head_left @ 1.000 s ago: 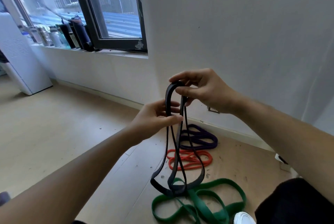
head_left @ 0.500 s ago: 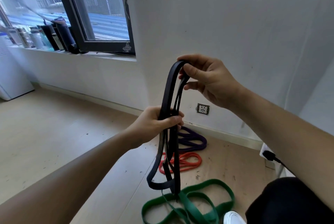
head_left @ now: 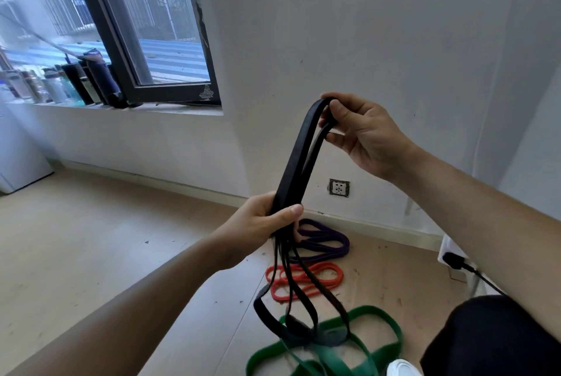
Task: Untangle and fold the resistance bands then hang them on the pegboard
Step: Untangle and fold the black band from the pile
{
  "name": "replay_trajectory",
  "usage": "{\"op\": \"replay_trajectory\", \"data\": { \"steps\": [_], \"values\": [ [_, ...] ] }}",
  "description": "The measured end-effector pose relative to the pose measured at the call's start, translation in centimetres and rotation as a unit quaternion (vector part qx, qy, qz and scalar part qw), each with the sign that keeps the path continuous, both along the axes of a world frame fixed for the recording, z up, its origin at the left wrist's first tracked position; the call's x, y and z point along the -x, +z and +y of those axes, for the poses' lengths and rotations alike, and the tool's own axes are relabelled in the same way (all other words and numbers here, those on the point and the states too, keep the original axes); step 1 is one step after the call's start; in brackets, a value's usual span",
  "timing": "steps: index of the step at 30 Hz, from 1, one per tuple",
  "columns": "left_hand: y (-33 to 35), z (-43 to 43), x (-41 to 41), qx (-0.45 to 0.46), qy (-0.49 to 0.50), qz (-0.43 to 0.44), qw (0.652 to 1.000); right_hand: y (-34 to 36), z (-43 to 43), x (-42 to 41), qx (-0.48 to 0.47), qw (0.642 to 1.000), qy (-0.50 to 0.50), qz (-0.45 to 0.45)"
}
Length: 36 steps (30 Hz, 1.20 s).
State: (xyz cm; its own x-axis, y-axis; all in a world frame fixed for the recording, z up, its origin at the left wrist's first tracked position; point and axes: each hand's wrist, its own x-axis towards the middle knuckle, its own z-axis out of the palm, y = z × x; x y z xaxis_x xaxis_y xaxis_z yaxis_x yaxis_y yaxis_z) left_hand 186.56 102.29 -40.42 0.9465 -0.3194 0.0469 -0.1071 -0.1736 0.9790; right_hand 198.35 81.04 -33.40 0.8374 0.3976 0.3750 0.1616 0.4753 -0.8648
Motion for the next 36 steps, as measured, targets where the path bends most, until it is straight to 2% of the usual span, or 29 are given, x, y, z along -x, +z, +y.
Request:
{"op": "replay_trajectory", "data": {
  "steps": [6, 11, 13, 15, 17, 21, 23, 25, 26, 29, 31, 36],
  "values": [
    [-0.3, 1.7, -0.2, -0.063, -0.007, -0.009, 0.998, -0.6, -1.9, -1.8, -0.023, 0.997, -0.052, 0.048],
    [-0.6, 2.9, -0.7, -0.091, 0.036, -0.016, 0.995, -3.1, -3.0, -3.5, 0.008, 0.994, -0.053, 0.093],
    [-0.6, 3.2, -0.7, -0.085, 0.063, -0.024, 0.994, -4.4, -3.6, -4.2, 0.064, 0.992, -0.05, 0.095],
    [-0.7, 3.6, -0.8, -0.079, 0.082, -0.037, 0.993, -5.9, -4.5, -4.8, 0.165, 0.982, -0.035, 0.085],
    [-0.6, 3.8, -0.7, -0.076, 0.089, -0.048, 0.992, -7.3, -5.3, -5.1, 0.289, 0.955, 0.001, 0.063],
    [-0.1, 3.7, -0.5, -0.079, 0.081, -0.055, 0.992, -8.9, -4.6, -4.4, 0.524, 0.847, 0.084, -0.024],
    [0.1, 3.7, -0.4, -0.088, 0.072, -0.06, 0.992, -9.0, -3.4, -3.7, 0.57, 0.808, 0.141, -0.042],
    [0.3, 3.6, -0.4, -0.098, 0.062, -0.068, 0.991, -8.0, -2.1, -2.6, 0.584, 0.789, 0.181, -0.063],
    [0.4, 3.5, -0.3, -0.103, 0.056, -0.072, 0.99, -7.3, -1.3, -1.9, 0.576, 0.791, 0.191, -0.079],
    [0.7, 3.3, -0.3, -0.121, 0.034, -0.083, 0.989, -5.1, 1.6, 0.6, 0.49, 0.842, 0.191, -0.123],
    [1.0, 3.5, -0.3, -0.13, 0.028, -0.088, 0.987, -4.7, 3.3, 1.9, 0.453, 0.861, 0.168, -0.159],
    [1.0, 4.6, -0.2, -0.18, 0.033, -0.102, 0.978, -4.7, 4.4, 2.7, 0.464, 0.851, 0.139, -0.204]
  ]
}}
